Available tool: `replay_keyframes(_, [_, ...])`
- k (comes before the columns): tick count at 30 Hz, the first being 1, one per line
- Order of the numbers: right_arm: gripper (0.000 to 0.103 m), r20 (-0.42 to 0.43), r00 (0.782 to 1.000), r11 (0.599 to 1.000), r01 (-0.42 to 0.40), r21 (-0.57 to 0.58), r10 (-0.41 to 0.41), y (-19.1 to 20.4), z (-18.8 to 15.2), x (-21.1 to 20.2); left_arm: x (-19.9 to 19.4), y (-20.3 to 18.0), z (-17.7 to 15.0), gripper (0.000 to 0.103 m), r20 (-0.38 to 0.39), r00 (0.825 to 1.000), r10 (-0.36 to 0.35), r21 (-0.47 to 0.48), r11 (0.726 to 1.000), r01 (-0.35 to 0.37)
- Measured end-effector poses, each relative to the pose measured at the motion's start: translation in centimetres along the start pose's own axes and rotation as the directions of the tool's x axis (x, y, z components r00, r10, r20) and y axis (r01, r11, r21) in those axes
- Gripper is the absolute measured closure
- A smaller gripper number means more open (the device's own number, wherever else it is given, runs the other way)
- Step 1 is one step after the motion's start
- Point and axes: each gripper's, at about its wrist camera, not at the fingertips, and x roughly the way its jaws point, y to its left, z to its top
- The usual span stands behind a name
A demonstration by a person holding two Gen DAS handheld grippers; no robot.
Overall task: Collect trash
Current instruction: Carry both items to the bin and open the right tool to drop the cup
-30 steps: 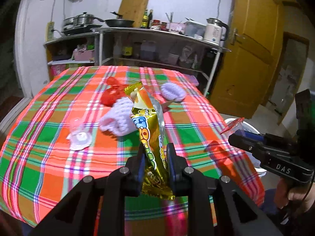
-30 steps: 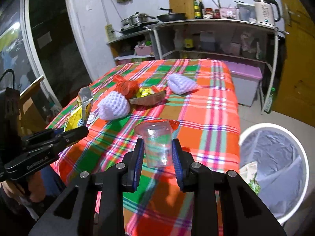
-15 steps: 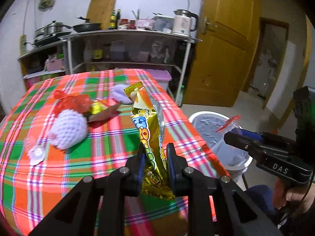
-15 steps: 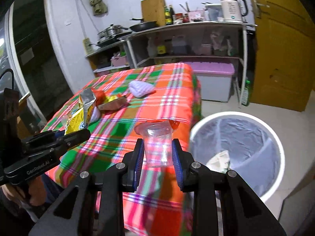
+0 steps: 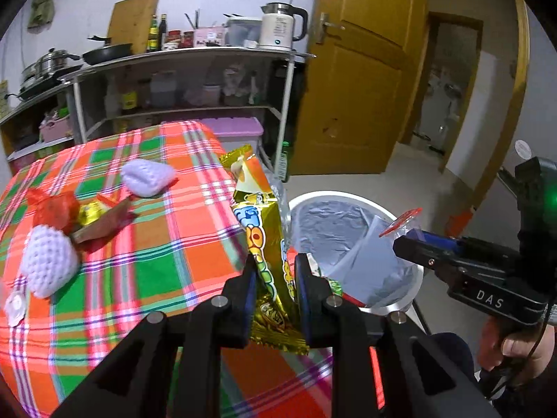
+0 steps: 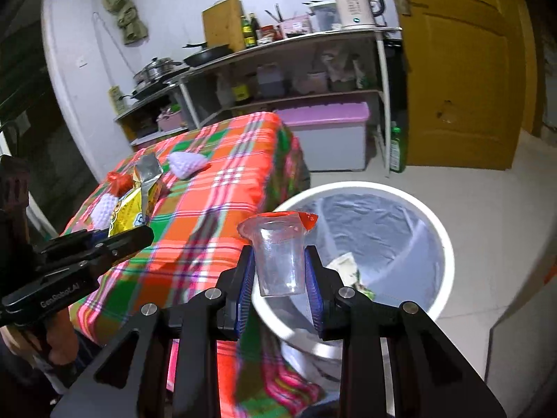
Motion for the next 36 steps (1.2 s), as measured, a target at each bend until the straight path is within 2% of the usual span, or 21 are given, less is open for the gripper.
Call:
replay_keyframes(12, [0.073, -0.026, 0.998, 0.996, 0.052, 0.074, -0.051, -4.0, -0.4, 1.1, 4.0, -2.4, 0.7, 0.081, -0.063, 0.995, -0.071, 0.033, 0.997, 0.073])
replay_keyframes(22, [0.073, -0.077, 0.994, 0.991, 0.086, 0.106, -0.078, -6.3, -1.1, 3.0, 7.6, -4.0, 1.2, 0.081, -0.132, 0.984, -0.12, 0.042, 0.991, 0.127])
replay_keyframes(30, [0.073, -0.118, 0.989, 0.988, 0.106, 0.112, -0.092, -7.4, -1.4, 4.2, 9.3, -4.5, 1.3, 0.08, -0.161, 0.979, -0.126, 0.032, 0.991, 0.133])
replay_keyframes(32, [0.073, -0.128, 0.987, 0.988, 0.112, 0.109, -0.097, -7.4, -1.4, 4.4, 9.6, -4.6, 1.4, 0.078, -0.169, 0.978, -0.121, 0.032, 0.991, 0.128])
replay_keyframes(34, [0.073, -0.136, 0.986, 0.987, 0.116, 0.111, -0.1, -7.5, -1.4, 4.6, 9.7, -4.7, 1.4, 0.064, -0.172, 0.978, -0.121, 0.03, 0.991, 0.127])
replay_keyframes(36, [0.071, -0.138, 0.985, 0.987, 0.115, 0.113, -0.099, -7.5, -1.5, 4.7, 9.7, -4.7, 1.4, 0.061, -0.17, 0.978, -0.119, 0.027, 0.992, 0.126])
